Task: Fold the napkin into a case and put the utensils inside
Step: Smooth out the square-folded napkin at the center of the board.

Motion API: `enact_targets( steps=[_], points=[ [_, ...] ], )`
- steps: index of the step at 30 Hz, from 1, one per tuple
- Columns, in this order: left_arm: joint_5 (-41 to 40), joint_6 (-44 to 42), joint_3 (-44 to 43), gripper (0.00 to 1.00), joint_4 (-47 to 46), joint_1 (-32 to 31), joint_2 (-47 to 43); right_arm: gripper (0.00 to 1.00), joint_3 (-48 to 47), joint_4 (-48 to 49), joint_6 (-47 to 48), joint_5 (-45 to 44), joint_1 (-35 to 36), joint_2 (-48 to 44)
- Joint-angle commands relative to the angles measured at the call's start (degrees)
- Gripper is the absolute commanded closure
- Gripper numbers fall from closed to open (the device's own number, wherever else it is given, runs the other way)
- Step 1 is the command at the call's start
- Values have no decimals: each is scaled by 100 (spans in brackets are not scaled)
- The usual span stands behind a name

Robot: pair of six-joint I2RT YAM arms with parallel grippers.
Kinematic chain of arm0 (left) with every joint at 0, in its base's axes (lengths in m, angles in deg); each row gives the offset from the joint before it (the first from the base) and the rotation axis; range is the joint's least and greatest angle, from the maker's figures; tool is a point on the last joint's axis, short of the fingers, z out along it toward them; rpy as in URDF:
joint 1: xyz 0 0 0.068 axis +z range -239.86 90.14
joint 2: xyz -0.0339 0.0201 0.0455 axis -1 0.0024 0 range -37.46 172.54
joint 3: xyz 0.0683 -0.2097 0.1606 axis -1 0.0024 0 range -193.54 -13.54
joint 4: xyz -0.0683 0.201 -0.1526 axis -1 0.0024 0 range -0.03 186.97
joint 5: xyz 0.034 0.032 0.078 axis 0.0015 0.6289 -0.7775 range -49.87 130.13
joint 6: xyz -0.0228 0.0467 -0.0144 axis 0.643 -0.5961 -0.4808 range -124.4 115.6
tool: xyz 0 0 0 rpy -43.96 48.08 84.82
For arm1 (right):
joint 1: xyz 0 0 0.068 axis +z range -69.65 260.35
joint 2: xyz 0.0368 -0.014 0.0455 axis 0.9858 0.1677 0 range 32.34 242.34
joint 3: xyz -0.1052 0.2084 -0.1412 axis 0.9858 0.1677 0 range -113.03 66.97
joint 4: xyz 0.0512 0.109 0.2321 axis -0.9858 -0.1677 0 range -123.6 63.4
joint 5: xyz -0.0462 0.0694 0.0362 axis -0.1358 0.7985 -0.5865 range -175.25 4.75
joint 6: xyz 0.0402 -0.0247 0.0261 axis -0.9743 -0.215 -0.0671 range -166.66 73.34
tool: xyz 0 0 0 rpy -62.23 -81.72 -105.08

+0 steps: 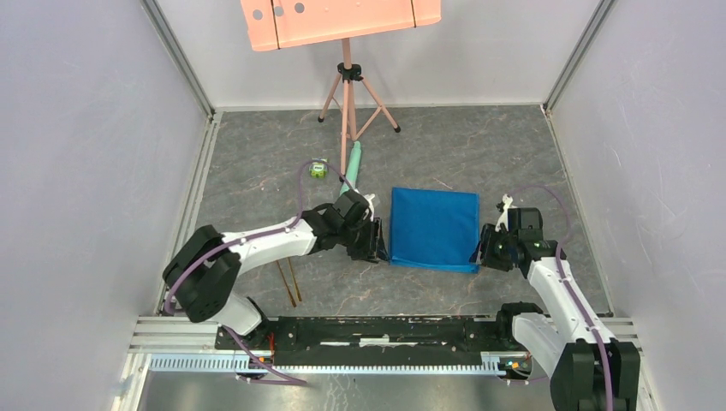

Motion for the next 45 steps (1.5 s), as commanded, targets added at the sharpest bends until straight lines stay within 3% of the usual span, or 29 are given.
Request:
enact_targets(
  steps=[1, 7, 12, 18, 23, 27, 32, 38, 45],
  points=[
    [276, -411, -412, 53, 164, -7, -327, 52, -609, 98, 413, 27, 10, -2],
    [593, -5, -718, 58, -824, -6, 558, 55, -409, 1050, 248, 856, 10, 506],
    [453, -8, -659, 63, -1059, 2, 1134, 61, 66, 1315, 249, 727, 10, 562],
    [193, -152, 80, 67, -1160, -15, 1035, 64, 783, 1280, 115, 379, 10, 330],
    [157, -398, -31, 64, -700, -13, 478, 57, -82, 1091, 319, 634, 60, 28],
    [461, -250, -257, 60, -665, -15, 158, 52, -698, 1713, 258, 1442, 208, 791],
    [653, 60, -364, 66, -1058, -7, 350, 53, -1144, 3404, -578, 1871, 1109, 2021],
    [527, 98, -123, 77, -1395, -7, 745, 64, -1855, 5158, -1464, 2051, 1909, 3767],
    [238, -37, 310, 82, -1611, -4, 905, 68, -2338, 6305, -1872, 2175, 2082, 5157]
  ],
)
